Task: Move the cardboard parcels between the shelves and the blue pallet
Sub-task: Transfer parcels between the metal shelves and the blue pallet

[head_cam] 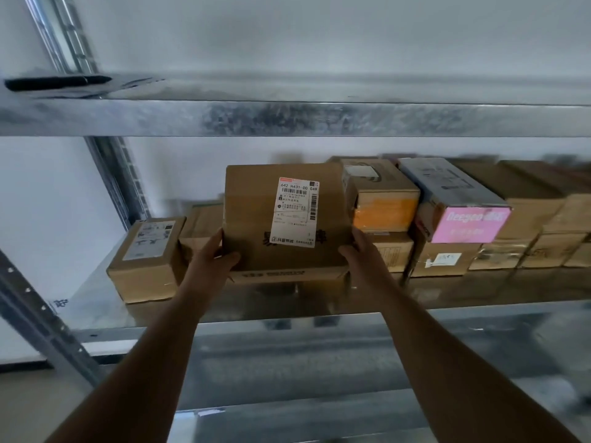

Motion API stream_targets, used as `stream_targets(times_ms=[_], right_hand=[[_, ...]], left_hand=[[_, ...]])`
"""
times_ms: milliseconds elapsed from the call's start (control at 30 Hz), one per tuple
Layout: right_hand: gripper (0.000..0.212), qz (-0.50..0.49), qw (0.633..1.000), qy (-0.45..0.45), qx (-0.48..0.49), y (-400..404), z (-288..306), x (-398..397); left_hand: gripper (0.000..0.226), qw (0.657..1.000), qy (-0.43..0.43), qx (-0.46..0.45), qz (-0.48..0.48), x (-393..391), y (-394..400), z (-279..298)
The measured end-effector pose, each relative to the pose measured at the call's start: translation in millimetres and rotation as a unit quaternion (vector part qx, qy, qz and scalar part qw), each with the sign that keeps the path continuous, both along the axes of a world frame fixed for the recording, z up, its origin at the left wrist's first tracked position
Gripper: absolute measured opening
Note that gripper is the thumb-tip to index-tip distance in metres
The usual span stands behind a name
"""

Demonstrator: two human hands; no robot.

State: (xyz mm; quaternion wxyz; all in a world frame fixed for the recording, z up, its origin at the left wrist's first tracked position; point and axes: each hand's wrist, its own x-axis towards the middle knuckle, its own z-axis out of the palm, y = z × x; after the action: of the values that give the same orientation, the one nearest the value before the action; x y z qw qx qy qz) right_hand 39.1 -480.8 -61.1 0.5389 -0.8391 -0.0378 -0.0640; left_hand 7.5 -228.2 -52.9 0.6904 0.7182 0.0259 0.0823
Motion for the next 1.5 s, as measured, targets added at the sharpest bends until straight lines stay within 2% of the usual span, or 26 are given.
stream_targets(times_ms=[133, 267, 467, 633, 833, 967, 1167, 1400, 1500], right_hand=[[0.034, 0.002, 1.000, 0.005, 0.027, -14.7, -4.0, -30.2], [0.027, 0.009, 0.999, -0.018, 0.027, -38.9, -4.4, -63.7], [0.037, 0.008, 0.999, -0.018, 0.029, -94.2, -3.6, -123.8], [0.031, -0.020, 0.999, -0.019, 0.029, -144.1, -12.3, -177.1], [0.035, -0.065, 0.997, -0.017, 0.030, -213.3, -15.1, -227.5], [0.040, -0.085, 0.995, -0.028, 0.046, -261.2, -11.7, -256.1], [0.042, -0.125, 0.987, -0.051, 0.085, -341.2, -9.8, -294.8], [0.049, -0.278, 0.957, -0.022, 0.080, -439.2, -25.1, -330.8], [0.049, -0.327, 0.940, -0.012, 0.094, -482.0, -33.5, -345.7]], left_hand=[[0.047, 1.000, 0.010, -0.005, -0.012, -29.2, -10.2, -9.3], [0.048, 0.999, -0.018, 0.029, 0.008, -65.7, -38.1, -8.6], [0.047, 0.999, -0.030, 0.043, 0.009, -125.6, -92.4, -9.4], [0.048, 0.996, -0.021, 0.081, -0.011, -164.9, -140.7, -16.5], [0.051, 0.993, -0.022, 0.116, -0.031, -189.6, -208.6, -24.1], [0.058, 0.988, -0.033, 0.133, -0.070, -194.2, -259.9, -19.9], [0.054, 0.977, -0.055, 0.161, -0.127, -197.8, -349.0, -18.9], [0.067, 0.951, -0.058, 0.185, -0.240, -185.2, -462.9, -20.9], [0.066, 0.936, -0.051, 0.183, -0.297, -178.8, -519.3, -26.9]])
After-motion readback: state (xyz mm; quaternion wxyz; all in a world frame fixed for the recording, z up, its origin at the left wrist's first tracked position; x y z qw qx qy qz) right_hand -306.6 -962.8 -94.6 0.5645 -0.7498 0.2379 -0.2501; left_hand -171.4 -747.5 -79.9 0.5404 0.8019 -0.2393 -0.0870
